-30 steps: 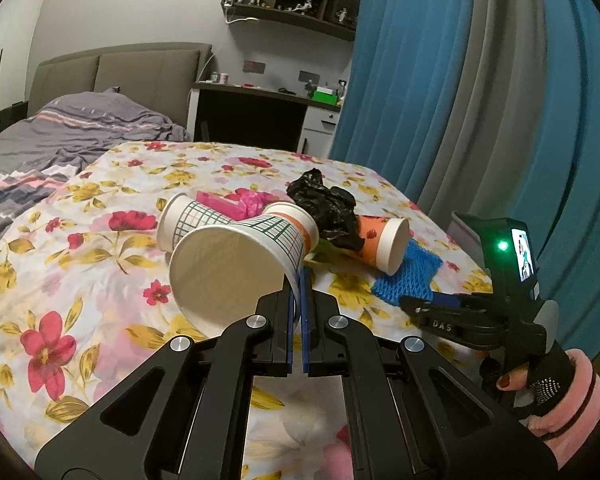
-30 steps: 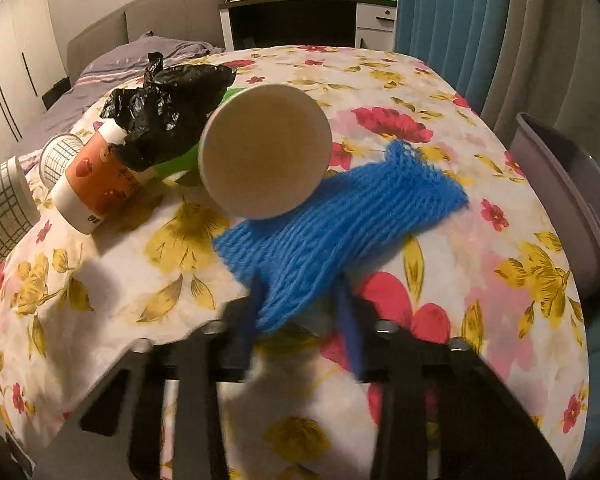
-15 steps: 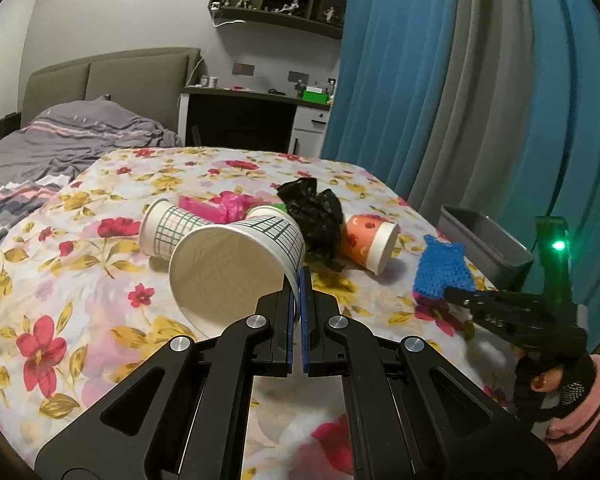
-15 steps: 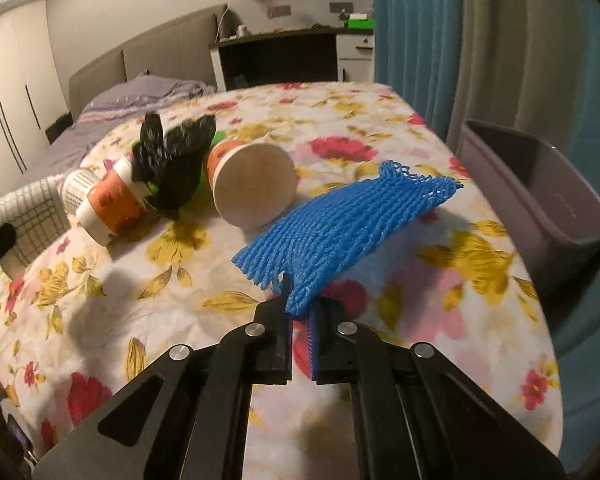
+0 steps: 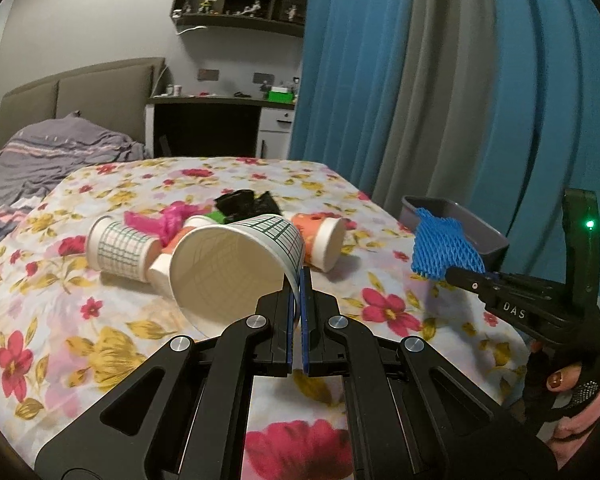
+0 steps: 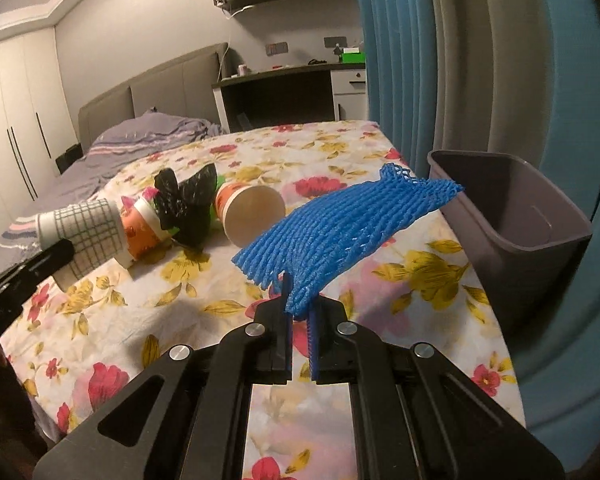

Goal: Collect trash
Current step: 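Grasp the blue foam net with the right tool while the left tool holds the grid cup, then carry the grid cup and blue net over the grey bin and lower them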

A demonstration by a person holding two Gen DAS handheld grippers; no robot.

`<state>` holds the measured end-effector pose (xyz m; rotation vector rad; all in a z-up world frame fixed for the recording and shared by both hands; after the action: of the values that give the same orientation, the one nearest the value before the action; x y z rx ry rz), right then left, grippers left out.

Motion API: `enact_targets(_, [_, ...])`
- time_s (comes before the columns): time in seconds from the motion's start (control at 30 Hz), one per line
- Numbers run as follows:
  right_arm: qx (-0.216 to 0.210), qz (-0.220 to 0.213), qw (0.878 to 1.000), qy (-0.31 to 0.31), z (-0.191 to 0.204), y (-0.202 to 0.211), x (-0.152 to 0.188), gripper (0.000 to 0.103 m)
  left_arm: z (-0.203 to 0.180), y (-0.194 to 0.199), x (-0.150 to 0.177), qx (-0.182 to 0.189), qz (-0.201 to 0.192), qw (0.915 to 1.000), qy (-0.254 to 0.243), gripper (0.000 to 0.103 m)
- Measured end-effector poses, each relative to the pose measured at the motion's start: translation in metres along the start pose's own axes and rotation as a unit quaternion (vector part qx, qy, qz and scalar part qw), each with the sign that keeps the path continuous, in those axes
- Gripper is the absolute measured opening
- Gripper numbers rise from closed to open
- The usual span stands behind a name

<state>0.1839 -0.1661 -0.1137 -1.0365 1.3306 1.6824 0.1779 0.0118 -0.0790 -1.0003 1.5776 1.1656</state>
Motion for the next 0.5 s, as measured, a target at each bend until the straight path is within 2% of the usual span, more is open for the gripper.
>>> enact_targets(0.3, [0.009, -0.026, 1.0, -0.006, -0.021, 0.017, -0.012, 0.007, -0.033, -0.016, -0.009, 0.024, -0.004, 0.9996, -0.017, 0.002])
enact_targets(0.5, [0.018, -0.042, 0.999, -0.005, -0.037, 0.025, -0.025, 0.007, -0.067, -0.033, -0.021, 0.055, -0.01, 0.998, -0.028, 0.002])
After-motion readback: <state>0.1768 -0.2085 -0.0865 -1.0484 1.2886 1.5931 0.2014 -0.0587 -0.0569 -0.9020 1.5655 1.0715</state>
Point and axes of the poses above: each gripper's, at about its wrist camera, not at the fingertips, and y roughly against the way its jaws point, z to its left, x to its underside, the point moved 10 cm from there along -y, roughly the way its jaws point, and after that the axes turned 13 degrees about -z, right-handed, at the moved point
